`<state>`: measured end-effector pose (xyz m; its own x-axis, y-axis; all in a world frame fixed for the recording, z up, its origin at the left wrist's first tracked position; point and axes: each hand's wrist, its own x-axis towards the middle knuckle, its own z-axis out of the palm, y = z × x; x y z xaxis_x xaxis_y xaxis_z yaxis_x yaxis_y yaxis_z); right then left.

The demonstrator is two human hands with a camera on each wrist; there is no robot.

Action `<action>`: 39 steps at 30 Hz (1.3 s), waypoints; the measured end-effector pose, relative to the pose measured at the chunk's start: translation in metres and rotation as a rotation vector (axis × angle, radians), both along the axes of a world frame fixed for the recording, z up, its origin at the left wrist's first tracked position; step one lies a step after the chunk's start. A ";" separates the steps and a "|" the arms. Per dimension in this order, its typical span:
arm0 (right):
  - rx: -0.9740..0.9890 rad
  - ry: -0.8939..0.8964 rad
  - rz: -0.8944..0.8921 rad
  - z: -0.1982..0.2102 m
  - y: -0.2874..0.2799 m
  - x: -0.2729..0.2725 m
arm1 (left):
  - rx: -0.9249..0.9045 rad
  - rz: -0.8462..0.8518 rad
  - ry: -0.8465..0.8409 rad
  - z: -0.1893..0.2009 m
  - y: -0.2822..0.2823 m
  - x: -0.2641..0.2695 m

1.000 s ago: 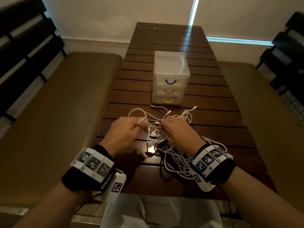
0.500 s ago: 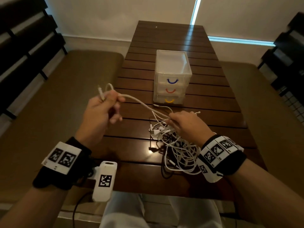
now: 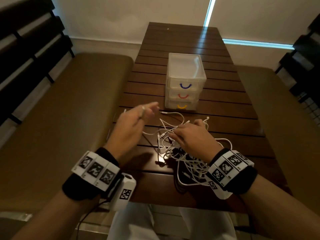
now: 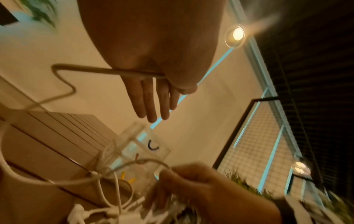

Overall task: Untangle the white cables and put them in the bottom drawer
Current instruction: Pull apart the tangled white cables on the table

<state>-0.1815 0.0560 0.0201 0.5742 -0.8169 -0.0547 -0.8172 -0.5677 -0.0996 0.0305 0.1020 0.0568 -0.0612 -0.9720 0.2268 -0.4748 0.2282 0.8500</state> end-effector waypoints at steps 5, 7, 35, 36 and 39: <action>-0.011 -0.042 0.040 -0.004 0.004 -0.005 | 0.103 -0.234 -0.419 -0.020 -0.010 -0.039; -0.022 -0.041 0.057 -0.002 0.006 -0.006 | 0.126 -0.224 -0.593 -0.026 -0.018 -0.044; 0.035 0.028 -0.039 0.008 -0.007 -0.008 | -0.122 -0.174 -0.770 -0.007 -0.016 -0.023; 0.033 0.018 -0.031 0.007 -0.006 -0.009 | -0.054 -0.224 -0.847 -0.007 -0.016 -0.034; 0.024 -0.024 -0.017 0.006 -0.006 -0.014 | 0.092 -0.213 -0.989 -0.014 -0.019 -0.052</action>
